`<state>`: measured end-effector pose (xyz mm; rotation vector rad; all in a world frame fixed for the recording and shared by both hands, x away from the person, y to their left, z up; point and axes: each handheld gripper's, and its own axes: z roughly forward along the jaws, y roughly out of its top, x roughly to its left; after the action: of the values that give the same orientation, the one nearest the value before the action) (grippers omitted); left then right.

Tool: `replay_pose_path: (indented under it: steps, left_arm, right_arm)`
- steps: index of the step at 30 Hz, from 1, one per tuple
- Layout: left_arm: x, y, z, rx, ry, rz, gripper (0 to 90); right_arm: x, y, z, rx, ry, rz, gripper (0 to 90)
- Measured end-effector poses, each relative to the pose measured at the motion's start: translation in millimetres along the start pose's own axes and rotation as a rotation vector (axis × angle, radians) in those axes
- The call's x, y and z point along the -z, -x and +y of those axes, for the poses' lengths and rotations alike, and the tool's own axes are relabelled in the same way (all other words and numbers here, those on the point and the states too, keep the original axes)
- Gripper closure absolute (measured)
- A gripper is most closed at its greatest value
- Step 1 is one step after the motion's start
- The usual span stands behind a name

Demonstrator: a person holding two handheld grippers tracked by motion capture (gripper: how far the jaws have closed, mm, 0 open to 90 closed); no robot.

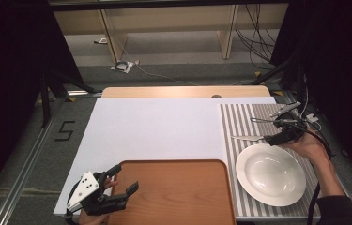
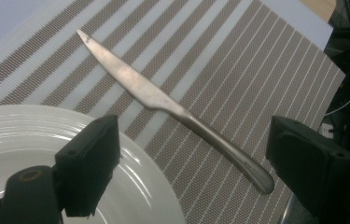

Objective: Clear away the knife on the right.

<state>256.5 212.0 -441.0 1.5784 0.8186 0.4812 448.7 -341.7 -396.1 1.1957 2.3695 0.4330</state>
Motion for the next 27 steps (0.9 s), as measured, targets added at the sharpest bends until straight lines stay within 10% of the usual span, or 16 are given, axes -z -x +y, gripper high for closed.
replay_pose_path:
  steps: [27]
  left_arm:
    - [-0.7,-1.0,-0.8,0.004,-0.005,-0.003,15.3]
  right_arm:
    - [-66.0,28.6,19.1,0.059,-0.336,0.043,31.9]
